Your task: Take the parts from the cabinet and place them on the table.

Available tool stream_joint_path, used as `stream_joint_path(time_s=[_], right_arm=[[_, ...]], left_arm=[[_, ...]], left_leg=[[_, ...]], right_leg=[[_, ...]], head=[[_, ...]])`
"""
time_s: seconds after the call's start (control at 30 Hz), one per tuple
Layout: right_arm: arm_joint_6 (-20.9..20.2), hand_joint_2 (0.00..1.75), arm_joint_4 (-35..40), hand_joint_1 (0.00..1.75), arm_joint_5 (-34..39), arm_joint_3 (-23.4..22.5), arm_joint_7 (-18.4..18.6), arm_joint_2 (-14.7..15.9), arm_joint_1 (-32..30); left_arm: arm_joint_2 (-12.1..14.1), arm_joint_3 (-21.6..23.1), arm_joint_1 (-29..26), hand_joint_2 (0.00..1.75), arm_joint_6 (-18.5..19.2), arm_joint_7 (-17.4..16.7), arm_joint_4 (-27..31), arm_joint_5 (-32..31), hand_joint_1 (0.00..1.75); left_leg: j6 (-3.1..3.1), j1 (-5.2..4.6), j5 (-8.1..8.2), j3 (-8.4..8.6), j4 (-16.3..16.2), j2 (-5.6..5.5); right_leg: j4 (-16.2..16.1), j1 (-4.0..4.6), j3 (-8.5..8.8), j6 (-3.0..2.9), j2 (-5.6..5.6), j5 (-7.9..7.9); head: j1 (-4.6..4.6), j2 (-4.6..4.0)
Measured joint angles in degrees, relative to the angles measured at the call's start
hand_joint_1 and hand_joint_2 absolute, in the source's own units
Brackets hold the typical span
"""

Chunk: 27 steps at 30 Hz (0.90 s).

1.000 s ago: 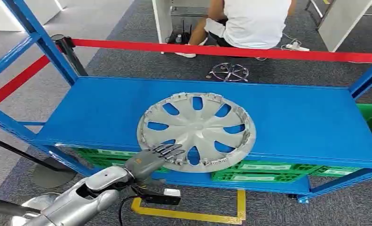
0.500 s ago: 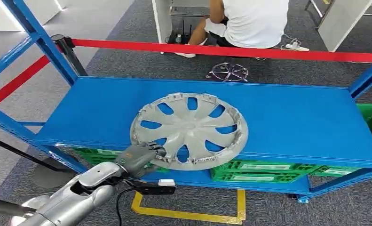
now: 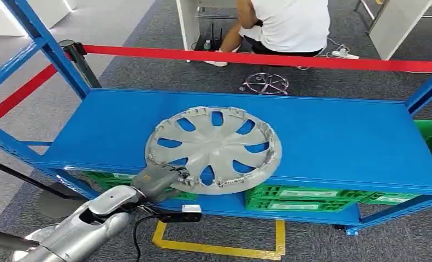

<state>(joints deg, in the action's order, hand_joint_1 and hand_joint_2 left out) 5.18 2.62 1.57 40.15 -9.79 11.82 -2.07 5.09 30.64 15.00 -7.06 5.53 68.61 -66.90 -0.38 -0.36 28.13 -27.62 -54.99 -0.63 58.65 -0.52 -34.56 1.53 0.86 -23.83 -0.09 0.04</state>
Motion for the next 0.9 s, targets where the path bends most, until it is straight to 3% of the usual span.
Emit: stream_joint_path(time_s=[0.43, 0.9], right_arm=[[0.5, 0.0, 0.0, 0.0, 0.3, 0.7, -0.9, 0.0, -0.1], [0.6, 0.0, 0.0, 0.0, 0.3, 0.8, -1.0, 0.0, -0.1]], left_arm=[[1.0, 0.4, 0.4, 1.75, -7.3, -2.0, 5.2, -9.4, 1.75], [1.9, 1.6, 0.7, 1.75, -8.6, -2.4, 8.7, -11.0, 1.75]], left_leg=[[0.0, 0.0, 0.0, -0.07, 0.0, 0.0], [0.02, -0.02, 0.01, -0.16, 0.0, 0.0]], right_leg=[[0.0, 0.01, -0.12, 0.0, 0.0, 0.0], [0.0, 0.0, -0.27, 0.01, 0.0, 0.0]], head=[[0.0, 0.0], [0.0, 0.0]])
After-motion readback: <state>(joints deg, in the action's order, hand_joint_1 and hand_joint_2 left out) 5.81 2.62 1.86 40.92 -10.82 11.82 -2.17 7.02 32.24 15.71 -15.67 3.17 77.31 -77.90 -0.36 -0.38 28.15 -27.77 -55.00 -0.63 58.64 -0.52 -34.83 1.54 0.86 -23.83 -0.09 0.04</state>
